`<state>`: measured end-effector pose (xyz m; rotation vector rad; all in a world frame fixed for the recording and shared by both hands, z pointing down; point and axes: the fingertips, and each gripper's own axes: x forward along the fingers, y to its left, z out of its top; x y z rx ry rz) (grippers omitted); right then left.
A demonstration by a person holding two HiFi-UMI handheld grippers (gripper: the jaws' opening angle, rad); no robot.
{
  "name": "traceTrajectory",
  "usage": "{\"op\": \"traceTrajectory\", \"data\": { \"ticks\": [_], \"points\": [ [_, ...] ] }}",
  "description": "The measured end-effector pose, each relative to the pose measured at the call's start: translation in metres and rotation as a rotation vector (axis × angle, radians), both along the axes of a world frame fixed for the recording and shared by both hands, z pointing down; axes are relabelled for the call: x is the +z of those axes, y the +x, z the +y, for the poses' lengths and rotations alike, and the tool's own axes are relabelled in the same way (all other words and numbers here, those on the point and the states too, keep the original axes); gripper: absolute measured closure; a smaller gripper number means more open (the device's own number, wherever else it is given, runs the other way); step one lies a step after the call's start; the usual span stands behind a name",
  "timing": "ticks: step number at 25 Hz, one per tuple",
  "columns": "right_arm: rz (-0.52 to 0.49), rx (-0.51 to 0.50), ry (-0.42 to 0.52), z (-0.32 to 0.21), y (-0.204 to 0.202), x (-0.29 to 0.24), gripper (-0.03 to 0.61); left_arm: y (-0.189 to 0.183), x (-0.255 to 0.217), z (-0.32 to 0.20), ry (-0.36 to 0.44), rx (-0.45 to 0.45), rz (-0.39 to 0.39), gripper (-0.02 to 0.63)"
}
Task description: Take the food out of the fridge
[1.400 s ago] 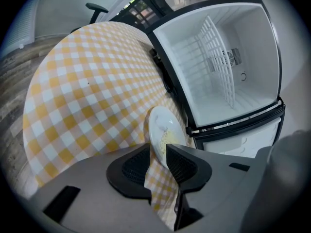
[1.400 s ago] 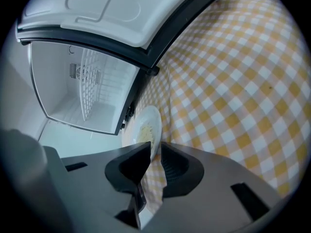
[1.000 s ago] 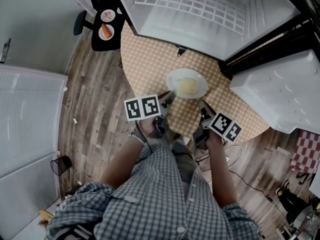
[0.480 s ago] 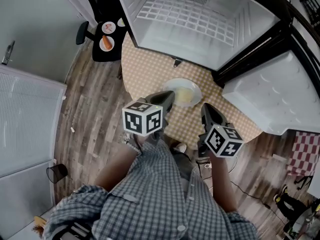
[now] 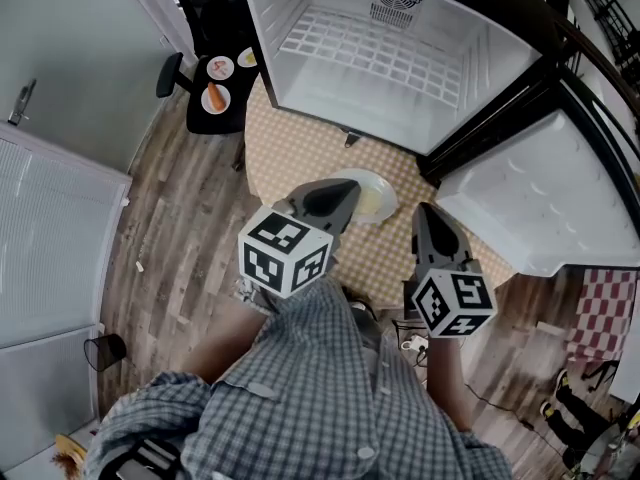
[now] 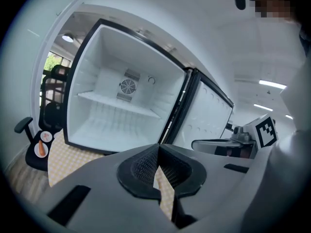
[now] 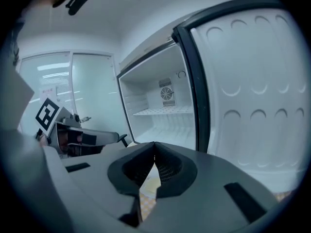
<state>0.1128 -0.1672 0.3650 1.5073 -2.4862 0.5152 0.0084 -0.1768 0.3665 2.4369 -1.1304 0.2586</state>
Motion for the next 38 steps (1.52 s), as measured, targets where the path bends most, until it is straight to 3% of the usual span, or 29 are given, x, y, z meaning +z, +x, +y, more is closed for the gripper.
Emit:
{"op": "traceTrajectory", "data": {
  "ticks": [6,38],
  "points": [
    [0.05,-0.026,0.087,-0.001,-0.003,-0.026,0.569,0.006,-0.014,-0.001,0.055,0.015,-0.025,0.607],
    [0.035,-0.023,0.028,0.013,-0.005,-0.008,0.569,-0.004,-0.003,0.014,-0.007,0.028,0.014,0.607]
  ]
}}
